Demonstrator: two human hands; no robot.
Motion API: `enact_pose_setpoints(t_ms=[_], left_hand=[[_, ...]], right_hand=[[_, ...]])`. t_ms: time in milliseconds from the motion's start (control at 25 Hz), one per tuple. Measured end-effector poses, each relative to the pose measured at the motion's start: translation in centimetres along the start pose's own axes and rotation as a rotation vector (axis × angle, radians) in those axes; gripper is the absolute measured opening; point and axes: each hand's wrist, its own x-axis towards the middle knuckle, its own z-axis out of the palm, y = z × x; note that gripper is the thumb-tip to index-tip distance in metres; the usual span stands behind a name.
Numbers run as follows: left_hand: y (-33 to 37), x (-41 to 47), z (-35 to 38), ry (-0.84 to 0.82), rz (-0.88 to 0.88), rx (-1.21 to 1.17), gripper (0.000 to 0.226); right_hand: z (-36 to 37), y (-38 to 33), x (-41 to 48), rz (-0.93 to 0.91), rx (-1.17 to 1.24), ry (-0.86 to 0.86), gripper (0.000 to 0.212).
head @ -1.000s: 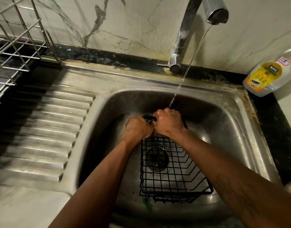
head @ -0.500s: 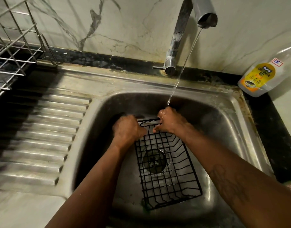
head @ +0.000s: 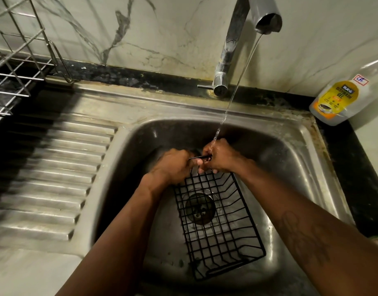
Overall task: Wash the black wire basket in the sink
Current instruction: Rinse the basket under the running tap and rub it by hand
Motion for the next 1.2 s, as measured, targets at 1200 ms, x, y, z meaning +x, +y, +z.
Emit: enact_pose_setpoints(t_ms=[1200], left_hand=[[1.0,-0.2,-1.0,-0.103,-0.247,-0.058,0.035]], right_hand=[[0.0,-0.1,-1.0,0.055,-0.211,0.059,0.047]])
